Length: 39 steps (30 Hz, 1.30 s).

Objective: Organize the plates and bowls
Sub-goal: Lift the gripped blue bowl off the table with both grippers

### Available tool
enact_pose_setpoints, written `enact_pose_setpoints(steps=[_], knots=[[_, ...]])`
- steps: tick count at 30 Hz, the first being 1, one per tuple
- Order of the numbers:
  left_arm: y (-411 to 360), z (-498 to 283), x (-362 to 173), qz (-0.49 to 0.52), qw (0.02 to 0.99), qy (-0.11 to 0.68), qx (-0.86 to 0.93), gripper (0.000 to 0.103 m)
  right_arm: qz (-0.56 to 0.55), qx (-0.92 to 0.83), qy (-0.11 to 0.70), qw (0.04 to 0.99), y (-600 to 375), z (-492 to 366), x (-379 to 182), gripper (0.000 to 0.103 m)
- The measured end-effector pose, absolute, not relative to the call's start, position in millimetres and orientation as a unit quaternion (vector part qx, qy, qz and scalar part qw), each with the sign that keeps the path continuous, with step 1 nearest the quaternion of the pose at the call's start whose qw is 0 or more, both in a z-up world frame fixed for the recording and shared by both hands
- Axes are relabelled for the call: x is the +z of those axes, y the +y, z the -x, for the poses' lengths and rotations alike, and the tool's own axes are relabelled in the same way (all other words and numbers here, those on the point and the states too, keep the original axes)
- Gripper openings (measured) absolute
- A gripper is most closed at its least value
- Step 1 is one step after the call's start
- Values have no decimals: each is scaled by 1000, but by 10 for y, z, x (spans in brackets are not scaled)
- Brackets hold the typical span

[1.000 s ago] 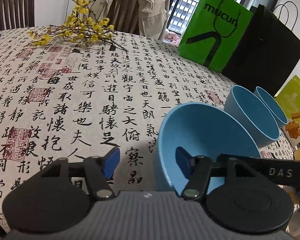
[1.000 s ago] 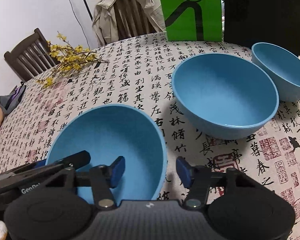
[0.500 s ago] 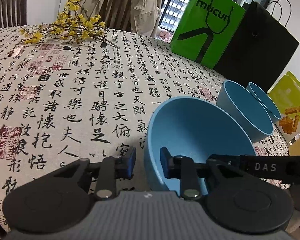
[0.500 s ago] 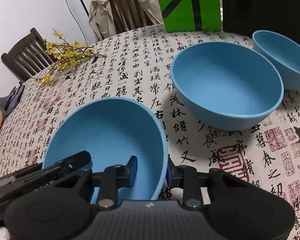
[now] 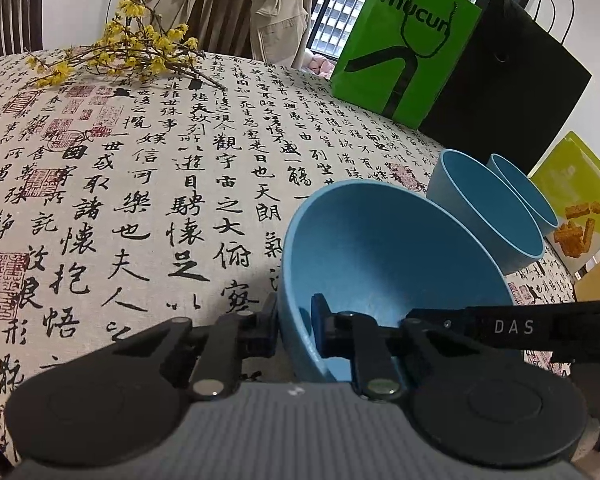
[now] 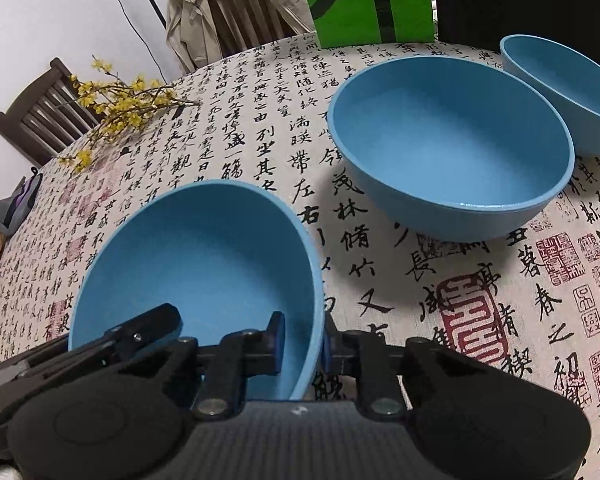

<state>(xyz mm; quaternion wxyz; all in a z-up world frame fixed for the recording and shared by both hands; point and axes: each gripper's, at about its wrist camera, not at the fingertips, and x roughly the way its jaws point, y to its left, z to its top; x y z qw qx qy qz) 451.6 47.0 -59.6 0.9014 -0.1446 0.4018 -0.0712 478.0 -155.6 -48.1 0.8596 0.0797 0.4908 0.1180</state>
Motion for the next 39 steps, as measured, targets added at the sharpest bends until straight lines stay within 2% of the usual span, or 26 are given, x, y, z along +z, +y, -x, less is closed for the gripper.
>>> enact_pose_setpoints(steps=[39], knots=[[485,-4476,-505,149,906,390,-73,17,-106,121,477,864,-1608,-4739,-386,16]])
